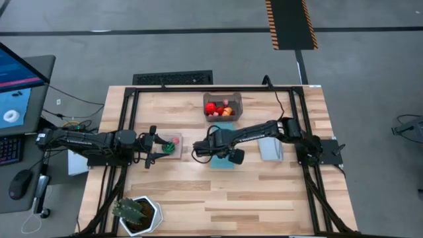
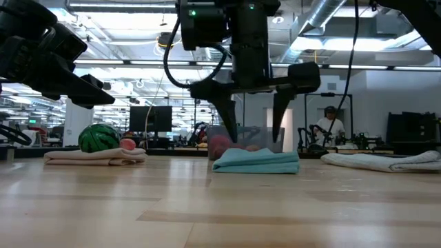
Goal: Pick and placing Produce into tupperware
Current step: Put the blueberry into the gray bin
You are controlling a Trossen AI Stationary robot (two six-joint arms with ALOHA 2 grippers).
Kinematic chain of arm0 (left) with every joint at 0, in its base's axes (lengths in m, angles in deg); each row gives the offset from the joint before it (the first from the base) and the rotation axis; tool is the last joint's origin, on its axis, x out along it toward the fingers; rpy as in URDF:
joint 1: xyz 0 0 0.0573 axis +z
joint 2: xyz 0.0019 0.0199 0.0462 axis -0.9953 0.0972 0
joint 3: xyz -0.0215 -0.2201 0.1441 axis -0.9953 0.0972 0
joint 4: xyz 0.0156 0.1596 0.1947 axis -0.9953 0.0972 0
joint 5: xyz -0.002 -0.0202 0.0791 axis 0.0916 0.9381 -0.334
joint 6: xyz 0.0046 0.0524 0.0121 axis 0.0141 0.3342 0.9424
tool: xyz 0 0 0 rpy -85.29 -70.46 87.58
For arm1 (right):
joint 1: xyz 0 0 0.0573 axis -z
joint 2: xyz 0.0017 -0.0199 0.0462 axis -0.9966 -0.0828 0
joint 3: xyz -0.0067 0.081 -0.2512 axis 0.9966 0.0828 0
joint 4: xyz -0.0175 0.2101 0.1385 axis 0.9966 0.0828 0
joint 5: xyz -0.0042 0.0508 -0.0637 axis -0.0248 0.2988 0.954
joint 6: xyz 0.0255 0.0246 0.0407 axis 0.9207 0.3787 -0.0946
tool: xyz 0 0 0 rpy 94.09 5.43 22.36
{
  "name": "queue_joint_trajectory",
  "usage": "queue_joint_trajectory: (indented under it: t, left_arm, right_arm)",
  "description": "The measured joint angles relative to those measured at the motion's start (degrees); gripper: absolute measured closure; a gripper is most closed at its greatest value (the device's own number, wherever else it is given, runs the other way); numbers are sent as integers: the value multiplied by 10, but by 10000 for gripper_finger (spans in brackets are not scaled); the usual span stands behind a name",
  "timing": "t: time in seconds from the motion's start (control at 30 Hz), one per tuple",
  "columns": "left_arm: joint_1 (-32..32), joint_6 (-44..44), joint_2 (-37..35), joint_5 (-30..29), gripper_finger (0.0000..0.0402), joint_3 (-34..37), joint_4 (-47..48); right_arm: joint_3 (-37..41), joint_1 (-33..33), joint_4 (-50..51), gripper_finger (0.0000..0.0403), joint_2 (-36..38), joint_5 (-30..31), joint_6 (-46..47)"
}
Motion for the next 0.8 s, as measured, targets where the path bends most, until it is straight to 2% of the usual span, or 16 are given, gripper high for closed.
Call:
queue_joint_trajectory:
  t: [0.4,0.8]
  left_arm:
    - [0,0,0,0,178,0,0]
    - [0,0,0,0,178,0,0]
  right_arm:
    - [55,3,-64,85,0,9,60]
    - [56,15,-46,85,0,21,72]
